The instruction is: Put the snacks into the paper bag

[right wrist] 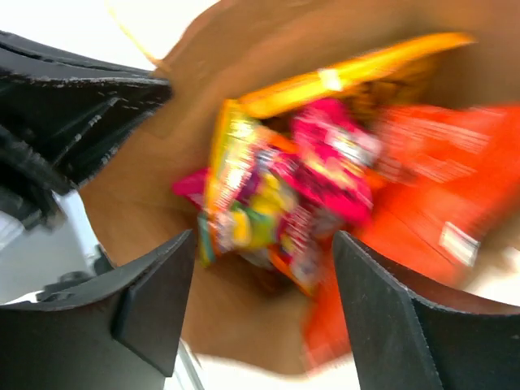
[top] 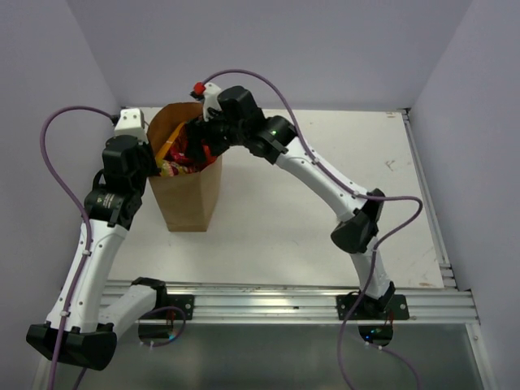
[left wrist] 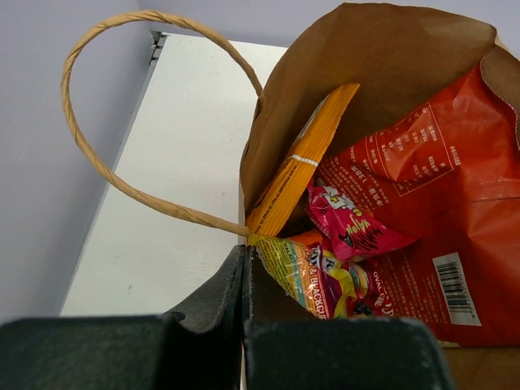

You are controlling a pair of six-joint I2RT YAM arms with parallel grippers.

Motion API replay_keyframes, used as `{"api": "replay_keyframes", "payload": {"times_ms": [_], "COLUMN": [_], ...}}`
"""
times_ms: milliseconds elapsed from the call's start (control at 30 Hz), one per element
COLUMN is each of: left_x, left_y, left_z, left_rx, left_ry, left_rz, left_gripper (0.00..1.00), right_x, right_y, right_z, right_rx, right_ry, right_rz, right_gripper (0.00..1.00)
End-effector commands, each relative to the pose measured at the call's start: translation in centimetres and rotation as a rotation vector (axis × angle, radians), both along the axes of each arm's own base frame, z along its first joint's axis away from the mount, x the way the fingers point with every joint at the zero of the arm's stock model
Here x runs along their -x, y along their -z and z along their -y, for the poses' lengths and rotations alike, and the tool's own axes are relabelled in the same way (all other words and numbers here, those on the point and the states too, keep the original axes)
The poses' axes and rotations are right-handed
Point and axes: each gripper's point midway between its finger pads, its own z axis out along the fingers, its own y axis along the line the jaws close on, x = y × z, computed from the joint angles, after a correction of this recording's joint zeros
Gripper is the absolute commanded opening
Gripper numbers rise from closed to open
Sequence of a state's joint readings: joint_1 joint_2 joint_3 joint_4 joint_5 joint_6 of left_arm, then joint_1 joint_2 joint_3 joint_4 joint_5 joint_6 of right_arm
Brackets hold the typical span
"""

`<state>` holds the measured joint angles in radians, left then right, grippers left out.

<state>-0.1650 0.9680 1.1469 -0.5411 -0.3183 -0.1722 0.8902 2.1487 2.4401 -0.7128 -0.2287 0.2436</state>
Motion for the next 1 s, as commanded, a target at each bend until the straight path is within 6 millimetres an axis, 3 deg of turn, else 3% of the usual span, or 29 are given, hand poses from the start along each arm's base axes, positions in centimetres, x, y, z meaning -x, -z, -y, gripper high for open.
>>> {"api": "replay_keyframes", "payload": {"times_ms": [0, 67, 100, 133, 167, 200, 233, 267, 333, 367, 567, 667, 733, 967], "left_x": [-0.4, -0.3, -0.3, -0.4, -0.4, -0.4, -0.4, -0.5, -0.5, -0.6, -0.3, 0.0, 0.2, 0.3], "left_y": [-1.1, -1.0, -0.8, -0.5, -0.4, -0.4, -0.3, -0.2, -0.1, -0.1, -0.2, -0.1, 0.0, -0.1], "left_z": [0.3, 0.4, 0.5, 0.6, 0.6, 0.7, 0.8, 0.8, 1.0, 1.0, 1.1, 1.0, 0.8, 0.8], "left_rx": [0.011, 0.014, 0.018, 0.019, 0.021, 0.027, 0.027, 0.028, 0.031, 0.032, 0.036, 0.032, 0.027, 0.023], "left_ry": [0.015, 0.019, 0.022, 0.027, 0.029, 0.032, 0.033, 0.036, 0.043, 0.046, 0.052, 0.048, 0.043, 0.044], "left_rz": [0.046, 0.047, 0.046, 0.041, 0.04, 0.042, 0.04, 0.039, 0.038, 0.038, 0.039, 0.038, 0.035, 0.036], "left_gripper": [0.0, 0.0, 0.0, 0.0, 0.0, 0.0, 0.0, 0.0, 0.0, 0.0, 0.0, 0.0, 0.0, 0.0], "right_x": [-2.4, -4.4, -6.4, -6.4, -6.6, -6.7, -6.0, -5.4, -4.4, -3.4, -0.3, 1.0, 1.3, 0.3], "right_y": [-10.0, -8.0, -3.5, -3.0, -1.2, 3.5, 4.5, 8.1, 10.7, 13.0, 20.7, 22.9, 23.4, 25.8], "right_z": [11.5, 16.5, 21.2, 24.5, 27.1, 31.0, 32.9, 35.2, 37.1, 37.9, 40.6, 42.1, 42.9, 45.3], "right_rx": [-0.034, 0.029, 0.107, 0.118, 0.152, 0.241, 0.258, 0.318, 0.367, 0.395, 0.504, 0.541, 0.544, 0.554], "right_ry": [0.307, 0.457, 0.585, 0.667, 0.734, 0.829, 0.865, 0.914, 0.966, 0.987, 1.088, 1.137, 1.161, 1.191], "right_rz": [0.206, 0.169, 0.061, 0.034, -0.012, -0.111, -0.133, -0.207, -0.249, -0.297, -0.45, -0.495, -0.505, -0.562], "right_gripper": [0.75, 0.75, 0.75, 0.75, 0.75, 0.75, 0.75, 0.75, 0.75, 0.75, 0.75, 0.75, 0.75, 0.74]}}
